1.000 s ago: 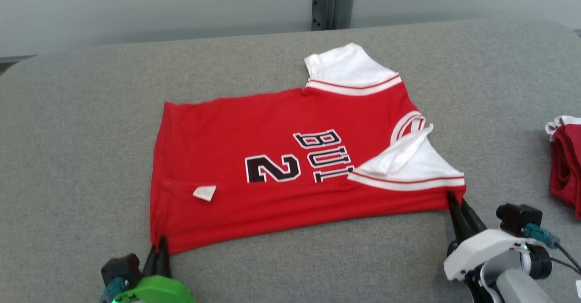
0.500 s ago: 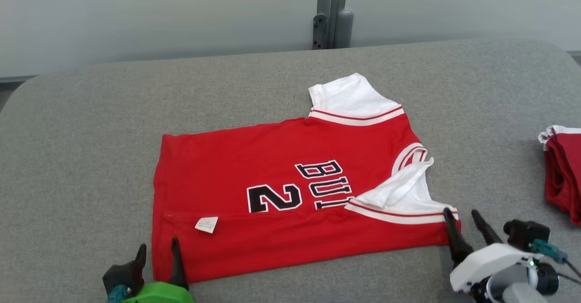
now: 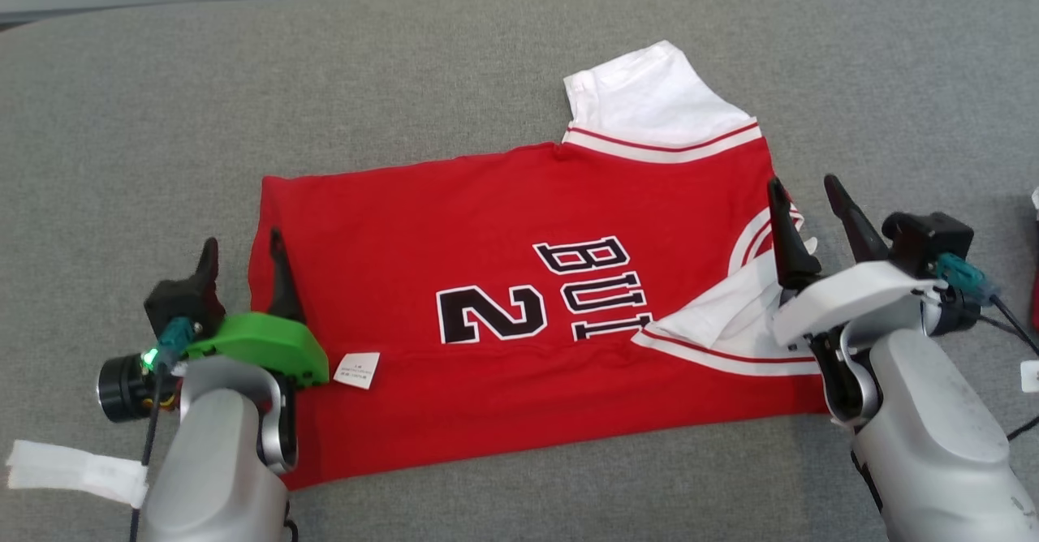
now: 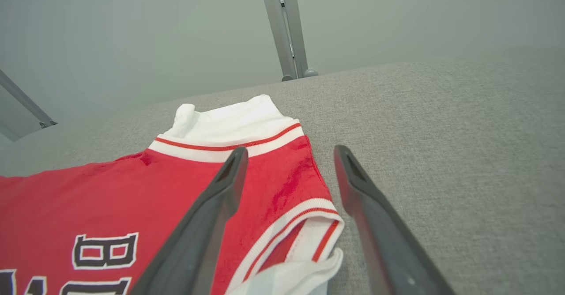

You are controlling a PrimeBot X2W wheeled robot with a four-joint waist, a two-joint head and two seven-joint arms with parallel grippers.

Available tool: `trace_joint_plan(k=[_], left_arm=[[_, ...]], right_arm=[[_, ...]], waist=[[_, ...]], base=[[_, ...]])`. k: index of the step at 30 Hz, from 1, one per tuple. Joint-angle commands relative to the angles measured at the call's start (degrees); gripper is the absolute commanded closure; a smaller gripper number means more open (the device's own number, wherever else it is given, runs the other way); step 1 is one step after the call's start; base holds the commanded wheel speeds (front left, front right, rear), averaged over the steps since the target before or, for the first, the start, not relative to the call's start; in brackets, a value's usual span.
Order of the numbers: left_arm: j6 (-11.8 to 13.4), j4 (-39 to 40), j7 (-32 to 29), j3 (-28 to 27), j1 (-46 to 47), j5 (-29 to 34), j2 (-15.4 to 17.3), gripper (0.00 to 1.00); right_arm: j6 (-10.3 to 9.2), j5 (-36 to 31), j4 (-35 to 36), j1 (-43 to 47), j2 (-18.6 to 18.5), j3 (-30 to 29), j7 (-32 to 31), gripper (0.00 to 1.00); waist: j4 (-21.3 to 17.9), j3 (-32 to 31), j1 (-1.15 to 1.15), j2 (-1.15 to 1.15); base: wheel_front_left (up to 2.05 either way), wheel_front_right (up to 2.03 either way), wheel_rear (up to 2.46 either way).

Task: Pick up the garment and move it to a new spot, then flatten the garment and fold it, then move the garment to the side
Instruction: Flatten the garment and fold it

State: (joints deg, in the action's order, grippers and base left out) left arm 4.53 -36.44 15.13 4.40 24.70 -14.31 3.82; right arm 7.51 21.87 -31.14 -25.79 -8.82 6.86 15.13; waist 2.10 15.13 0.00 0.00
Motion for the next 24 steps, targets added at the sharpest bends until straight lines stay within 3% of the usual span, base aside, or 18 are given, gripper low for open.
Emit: trace_joint_plan(k=[1,10,20,23,24], left_arm=[[-0.36,-0.92,-0.02,-0.65,2.87,-0.6,0.25,0.0],[-1.14,-13.16,-0.21,0.43,13.34,0.93,2.53,0.0],[-3.59,-18.26,-0.12,2.22,18.34,0.9,1.08,0.02],[-4.09,-19.65,-0.15,3.32,19.24,1.66,0.75,1.0],[-4.36,-20.11,-0.16,3.67,19.58,1.76,0.63,1.0]], right_arm=[[-0.04,-0.54,-0.44,-1.93,0.05,0.5,-0.01,0.0],[-0.03,-0.83,-3.02,-11.99,-0.34,5.98,-0.78,0.0],[-0.03,-0.79,-6.12,-20.44,-2.68,10.06,-2.88,0.0],[-0.03,-0.67,-8.4,-23.69,-3.21,11.03,-4.66,0.0],[-0.03,-0.66,-9.29,-24.82,-3.39,11.34,-5.35,0.0]], waist=[[-0.11,3.37,0.0,0.0],[-0.79,7.93,0.0,0.0],[0.61,10.81,0.0,0.0],[1.46,11.38,0.0,0.0],[1.77,11.61,0.0,0.0]], base=[[0.0,0.0,0.0],[0.0,0.0,0.0],[0.0,0.0,0.0],[0.0,0.0,0.0],[0.0,0.0,0.0]])
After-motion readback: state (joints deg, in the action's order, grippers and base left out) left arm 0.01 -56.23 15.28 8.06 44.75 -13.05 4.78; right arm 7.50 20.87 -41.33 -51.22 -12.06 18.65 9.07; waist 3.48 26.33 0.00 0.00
